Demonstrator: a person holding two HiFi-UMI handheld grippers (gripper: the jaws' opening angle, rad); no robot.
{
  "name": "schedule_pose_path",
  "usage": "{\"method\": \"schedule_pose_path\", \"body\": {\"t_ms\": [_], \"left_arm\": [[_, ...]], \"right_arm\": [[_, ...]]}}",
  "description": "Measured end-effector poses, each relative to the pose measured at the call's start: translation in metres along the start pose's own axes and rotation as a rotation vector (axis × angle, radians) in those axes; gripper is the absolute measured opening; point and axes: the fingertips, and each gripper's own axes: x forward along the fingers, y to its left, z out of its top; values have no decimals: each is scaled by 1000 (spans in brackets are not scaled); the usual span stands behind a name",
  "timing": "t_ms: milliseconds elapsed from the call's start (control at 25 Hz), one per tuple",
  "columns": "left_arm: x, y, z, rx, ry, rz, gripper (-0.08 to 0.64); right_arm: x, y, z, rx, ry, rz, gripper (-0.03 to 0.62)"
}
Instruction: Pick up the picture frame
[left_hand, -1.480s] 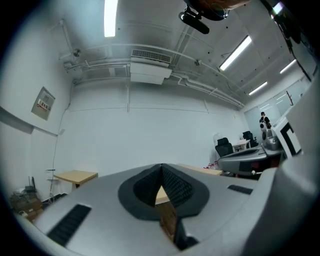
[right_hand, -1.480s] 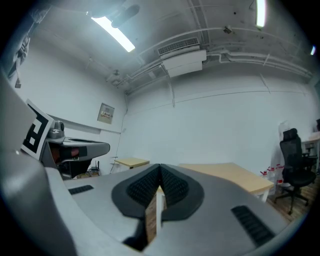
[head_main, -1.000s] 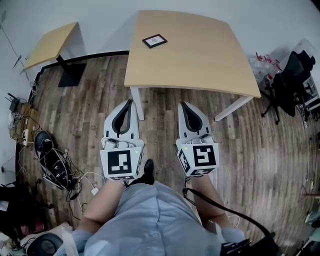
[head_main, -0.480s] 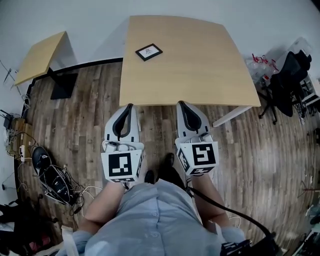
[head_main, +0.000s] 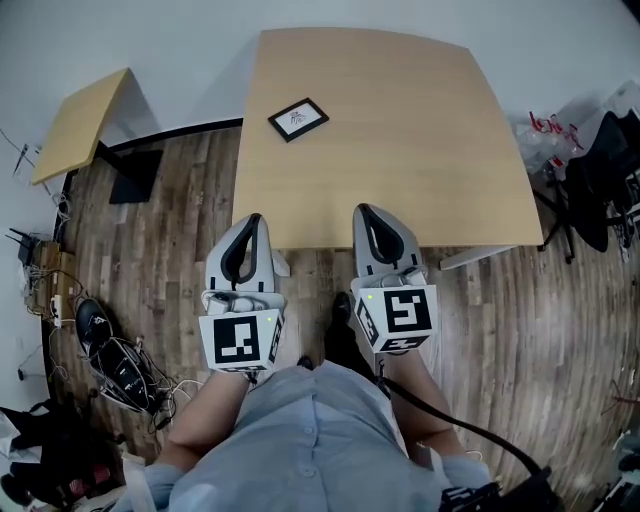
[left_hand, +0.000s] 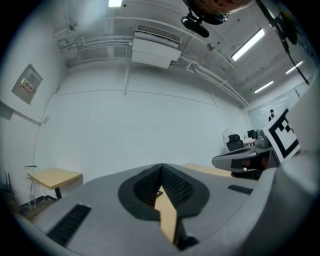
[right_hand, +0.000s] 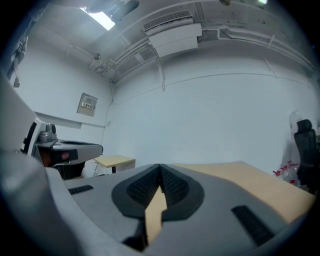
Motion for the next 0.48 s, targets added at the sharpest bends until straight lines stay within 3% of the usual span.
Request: {"method": "schedule_pose_path", "body": {"t_ms": [480], "left_arm": [[91, 8, 5, 18, 13, 153, 0]], "right_arm": [[96, -68, 17, -19, -4, 138, 2]]}}
